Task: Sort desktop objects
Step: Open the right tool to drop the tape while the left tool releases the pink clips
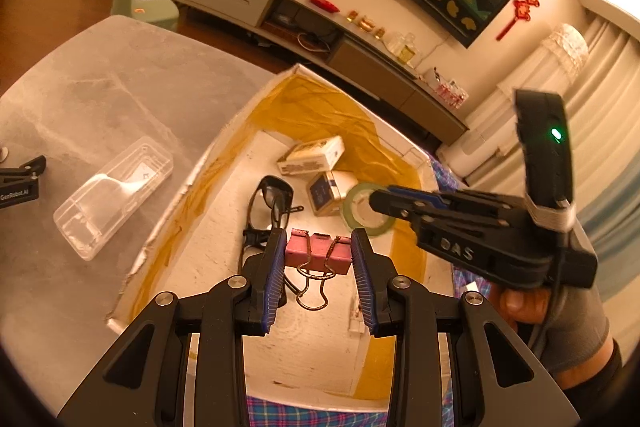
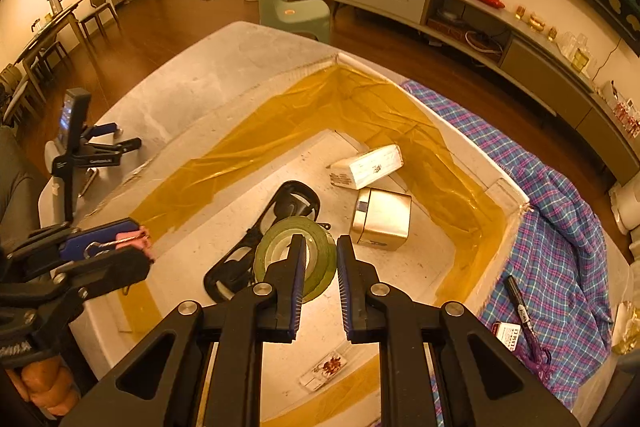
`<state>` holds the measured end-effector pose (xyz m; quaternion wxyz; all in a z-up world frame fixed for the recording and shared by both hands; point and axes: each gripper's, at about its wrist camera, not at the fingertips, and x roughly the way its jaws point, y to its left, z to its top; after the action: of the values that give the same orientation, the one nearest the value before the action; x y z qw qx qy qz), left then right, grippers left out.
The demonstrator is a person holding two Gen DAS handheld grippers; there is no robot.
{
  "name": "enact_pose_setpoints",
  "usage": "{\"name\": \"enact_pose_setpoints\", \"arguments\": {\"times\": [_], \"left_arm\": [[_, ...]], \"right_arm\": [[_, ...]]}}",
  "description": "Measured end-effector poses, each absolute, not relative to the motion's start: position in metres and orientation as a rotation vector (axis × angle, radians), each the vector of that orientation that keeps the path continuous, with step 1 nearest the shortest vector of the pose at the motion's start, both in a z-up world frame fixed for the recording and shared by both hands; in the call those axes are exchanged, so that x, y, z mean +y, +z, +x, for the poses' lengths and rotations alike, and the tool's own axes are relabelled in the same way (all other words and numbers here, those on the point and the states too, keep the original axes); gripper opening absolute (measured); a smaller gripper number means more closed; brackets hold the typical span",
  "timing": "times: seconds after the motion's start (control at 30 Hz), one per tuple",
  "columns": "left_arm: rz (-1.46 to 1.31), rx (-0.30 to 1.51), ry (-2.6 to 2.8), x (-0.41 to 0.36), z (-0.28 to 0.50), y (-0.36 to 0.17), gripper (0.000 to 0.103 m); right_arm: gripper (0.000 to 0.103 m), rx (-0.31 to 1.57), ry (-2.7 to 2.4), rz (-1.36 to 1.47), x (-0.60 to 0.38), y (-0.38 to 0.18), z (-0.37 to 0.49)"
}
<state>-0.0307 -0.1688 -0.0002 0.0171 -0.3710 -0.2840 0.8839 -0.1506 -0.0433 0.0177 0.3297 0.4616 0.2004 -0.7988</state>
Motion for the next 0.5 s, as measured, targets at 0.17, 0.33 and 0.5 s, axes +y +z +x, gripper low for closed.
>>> {"name": "enact_pose_setpoints", "arguments": {"times": [0.17, 0.33, 0.5], "left_arm": [[-1.198, -0.777, 2.674, -0.144, -0.04, -0.005, 0.034], [-1.24, -0.745, 2.638, -0.132, -0.047, -0.01, 0.034], [-1.265, -0.739, 2.607, -0.127, -0.051, -0.014, 0.035]], "right_arm": [[0.017, 0.557, -2.075, 1.255, -0.05, 0.007, -0.166], [0.017, 0.631, -2.076, 1.282, -0.053, -0.003, -0.178], [0.017, 0.67, -2.076, 1.313, -0.051, -0.013, -0.191]]}}
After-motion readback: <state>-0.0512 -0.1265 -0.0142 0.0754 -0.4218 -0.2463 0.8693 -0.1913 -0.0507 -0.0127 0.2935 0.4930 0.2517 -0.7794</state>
